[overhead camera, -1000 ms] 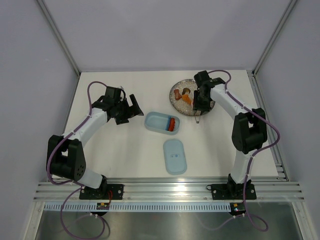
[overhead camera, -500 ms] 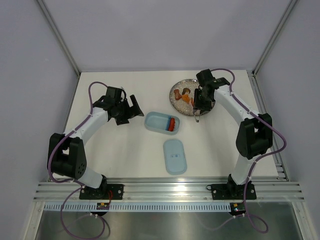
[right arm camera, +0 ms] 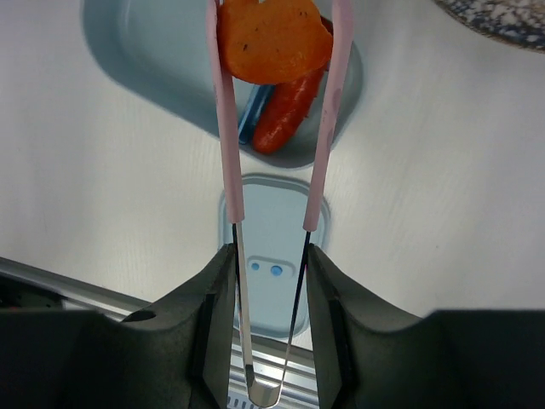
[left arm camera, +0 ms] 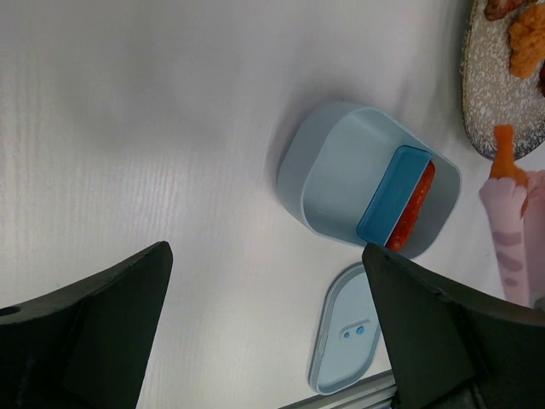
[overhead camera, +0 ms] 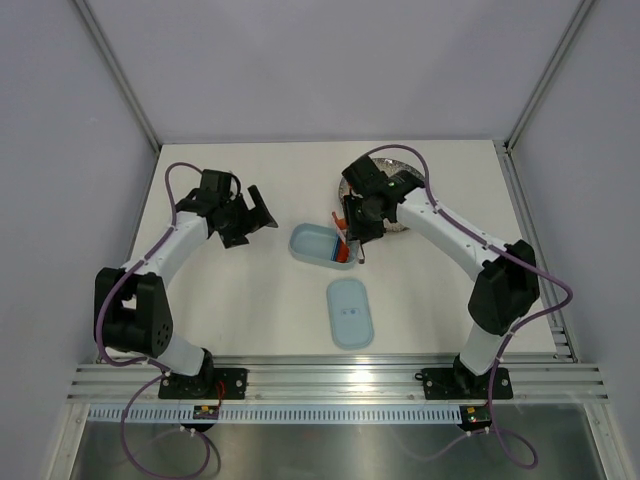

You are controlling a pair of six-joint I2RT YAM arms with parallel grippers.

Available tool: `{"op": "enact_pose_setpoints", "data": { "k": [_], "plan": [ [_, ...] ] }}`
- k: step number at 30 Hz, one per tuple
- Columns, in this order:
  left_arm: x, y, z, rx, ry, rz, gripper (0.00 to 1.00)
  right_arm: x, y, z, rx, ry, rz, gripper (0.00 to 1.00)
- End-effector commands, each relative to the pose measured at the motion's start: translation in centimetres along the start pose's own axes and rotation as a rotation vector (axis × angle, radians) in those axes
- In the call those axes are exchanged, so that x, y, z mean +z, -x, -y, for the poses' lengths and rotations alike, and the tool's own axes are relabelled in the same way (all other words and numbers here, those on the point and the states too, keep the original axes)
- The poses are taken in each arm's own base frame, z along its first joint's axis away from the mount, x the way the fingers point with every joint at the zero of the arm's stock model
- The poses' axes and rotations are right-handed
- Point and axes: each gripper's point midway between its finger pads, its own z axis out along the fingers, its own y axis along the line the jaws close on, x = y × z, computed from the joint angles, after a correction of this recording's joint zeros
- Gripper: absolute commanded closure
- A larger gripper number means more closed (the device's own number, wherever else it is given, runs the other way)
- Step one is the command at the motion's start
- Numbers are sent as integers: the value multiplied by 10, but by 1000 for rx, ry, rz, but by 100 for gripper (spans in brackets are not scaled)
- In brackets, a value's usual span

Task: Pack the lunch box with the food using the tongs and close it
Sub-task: Place the fake food in the packing box.

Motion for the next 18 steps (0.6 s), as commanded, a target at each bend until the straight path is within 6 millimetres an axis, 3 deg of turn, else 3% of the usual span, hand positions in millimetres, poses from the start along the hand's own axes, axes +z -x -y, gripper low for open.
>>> {"op": "enact_pose_setpoints", "data": {
  "k": [1, 8, 18],
  "plan": [
    [-20, 22, 10, -5, -42, 68, 1, -1, 6, -26, -19, 33, 25, 96],
    [-26, 23, 8, -8, -43, 80, 1, 20, -6, -49, -68, 43, -18, 95],
    [-24, 19, 4, -12, -38, 73, 1, 38, -16, -52, -79, 35, -57, 88]
  ]
}}
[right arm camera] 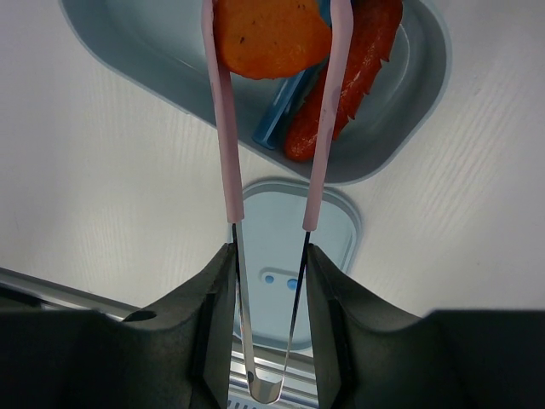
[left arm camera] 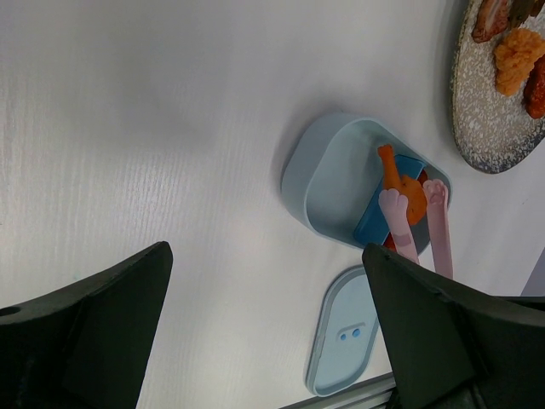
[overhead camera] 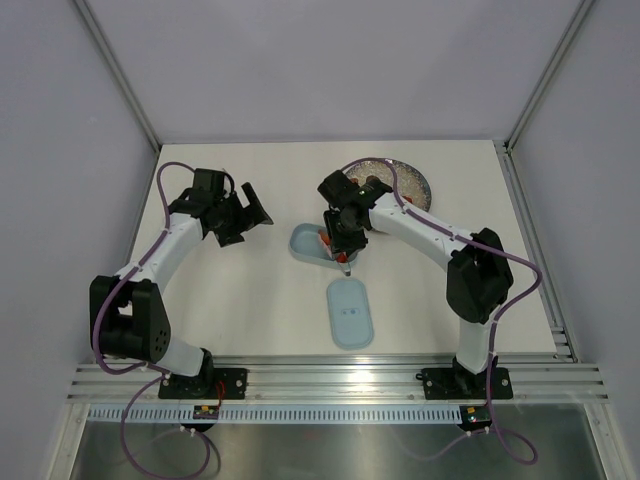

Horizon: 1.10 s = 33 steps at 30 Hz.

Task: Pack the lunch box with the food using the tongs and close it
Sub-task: Place the fake food in the packing box.

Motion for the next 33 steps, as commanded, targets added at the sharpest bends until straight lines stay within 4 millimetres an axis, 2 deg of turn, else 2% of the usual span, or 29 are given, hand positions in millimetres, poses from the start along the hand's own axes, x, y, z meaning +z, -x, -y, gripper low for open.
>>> {"op": "enact_pose_setpoints", "data": {
  "k": [1, 12, 13, 14, 18, 22, 25, 33],
  "plan": [
    [-10, 8, 9, 11, -38, 34, 1, -8, 14, -16, -4, 43, 52, 87],
    [-10, 7, 9, 10, -41, 33, 1, -8, 15, -27, -26, 52, 55, 72],
    [-11, 7, 9, 10, -41, 33, 1, -9, 15, -27, -26, 52, 55, 71],
    [-11, 7, 10, 10, -42, 34, 1, -9, 15, -28, -27, 52, 57, 65],
    [-10, 7, 10, 10, -44, 32, 1, -12, 16, -28, -28, 48, 61, 58],
    [-10, 7, 10, 7, -47, 30, 1, -16, 19, -28, -29, 47, 70, 57],
    [-10, 8, 11, 9, -50, 30, 1, -18, 20, -29, -32, 48, 75, 53],
    [-9, 7, 11, 10, -49, 28, 1, -18, 20, -30, -35, 45, 70, 54]
  ]
}}
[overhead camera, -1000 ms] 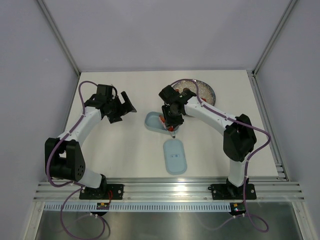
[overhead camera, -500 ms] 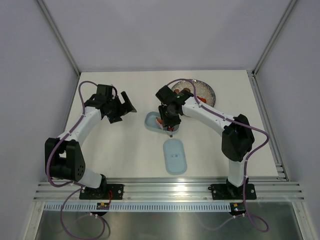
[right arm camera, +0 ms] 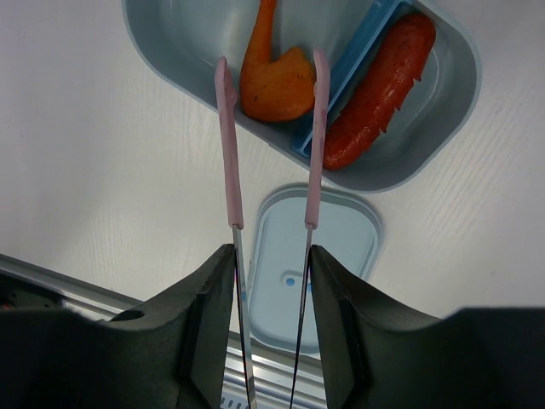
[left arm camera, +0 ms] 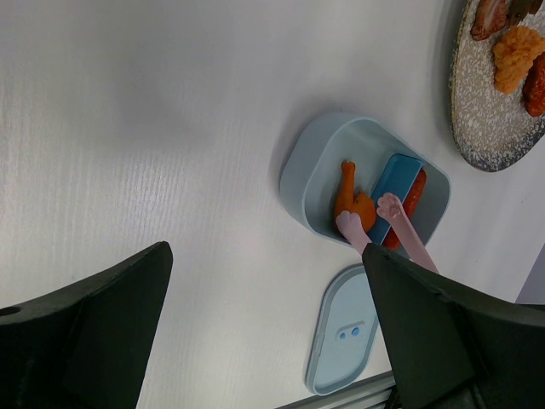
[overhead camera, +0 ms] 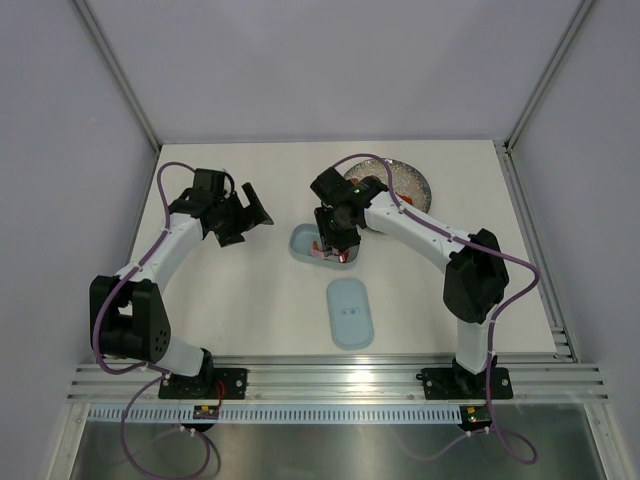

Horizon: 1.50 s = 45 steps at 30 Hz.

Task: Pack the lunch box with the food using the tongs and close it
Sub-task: Place the fake food in the packing box, then adjust the clamp at the center of the board.

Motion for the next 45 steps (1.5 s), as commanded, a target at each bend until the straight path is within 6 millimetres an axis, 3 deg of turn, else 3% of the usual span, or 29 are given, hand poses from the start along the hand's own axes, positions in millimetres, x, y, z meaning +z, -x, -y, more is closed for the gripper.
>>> {"op": "enact_pose_setpoints", "data": {
  "k": [1, 6, 18, 25, 33, 45],
  "plan": [
    [-9, 7, 10, 10, -46, 29, 1, -10, 12, -10, -13, 14, 42, 54],
    [-7, 8, 10, 7, -47, 26, 1, -19, 20, -9, -14, 1, 79, 54],
    [-8, 7, 8, 15, -41, 26, 1, -46, 66, -3, -3, -60, 207, 55],
    [-7, 6, 7, 17, -38, 24, 1, -54, 90, 35, 83, -92, 254, 57],
    [-4, 6, 6, 13, -36, 20, 1, -62, 97, 73, 127, -172, 306, 59],
    [-2, 5, 6, 10, -32, 15, 1, -69, 109, 89, 125, -237, 425, 60]
  ]
}}
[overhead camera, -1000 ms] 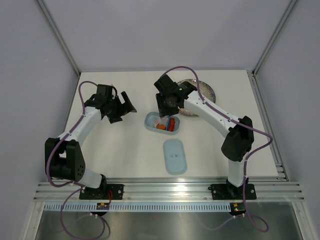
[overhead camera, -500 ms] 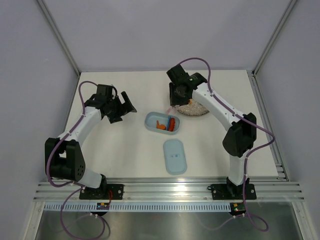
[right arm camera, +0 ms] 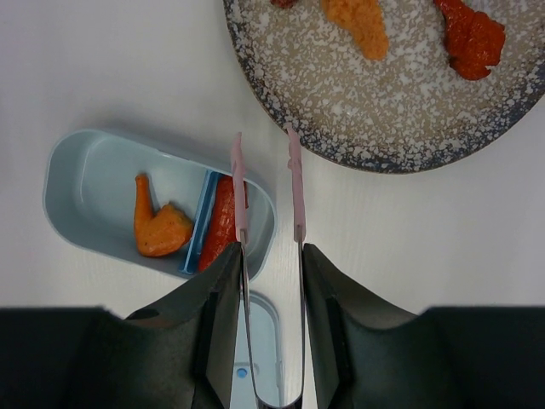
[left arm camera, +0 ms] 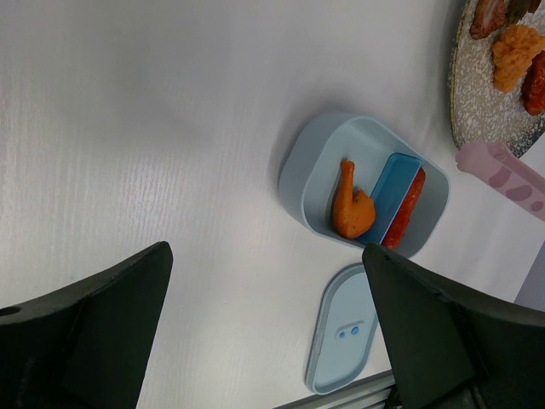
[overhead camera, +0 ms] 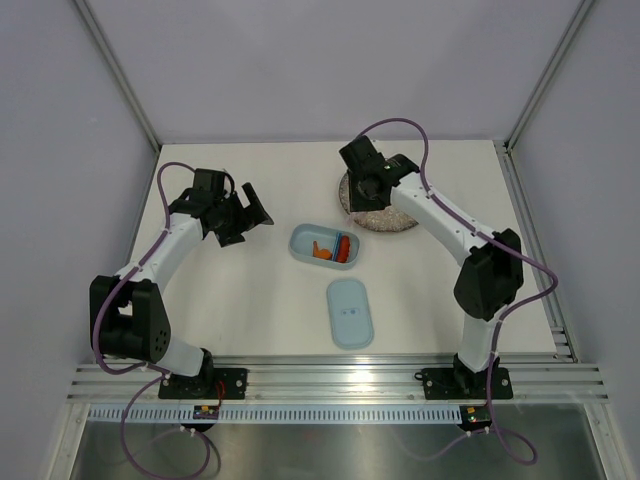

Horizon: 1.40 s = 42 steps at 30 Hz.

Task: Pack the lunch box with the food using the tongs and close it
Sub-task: Adjust the clamp at the center of the board.

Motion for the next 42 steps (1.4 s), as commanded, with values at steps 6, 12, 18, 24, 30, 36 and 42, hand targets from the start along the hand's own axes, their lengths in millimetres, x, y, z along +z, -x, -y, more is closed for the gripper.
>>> {"op": "enact_pose_setpoints", "data": {
  "k": [6, 12, 18, 24, 30, 36, 42],
  "plan": [
    [-2, 5, 5, 5, -28, 16, 1, -25, 36, 9, 23, -8, 196, 60],
    [-1, 4, 5, 5, -30, 12, 1, -36, 33, 28, 35, -42, 289, 60],
    [0, 3, 7, 0, -45, 9, 1, -48, 4, 68, 118, -100, 359, 60],
    [-1, 5, 10, -1, -55, 12, 1, -46, -65, 106, 245, -171, 304, 61],
    [2, 4, 12, -10, -67, 6, 1, -37, -129, 107, 381, -121, 170, 60],
    [4, 3, 14, -14, -79, -3, 1, -27, -169, 109, 475, -147, 52, 60],
    [7, 1, 13, -16, -76, -10, 1, -18, -198, 102, 499, -139, -56, 60]
  ]
}}
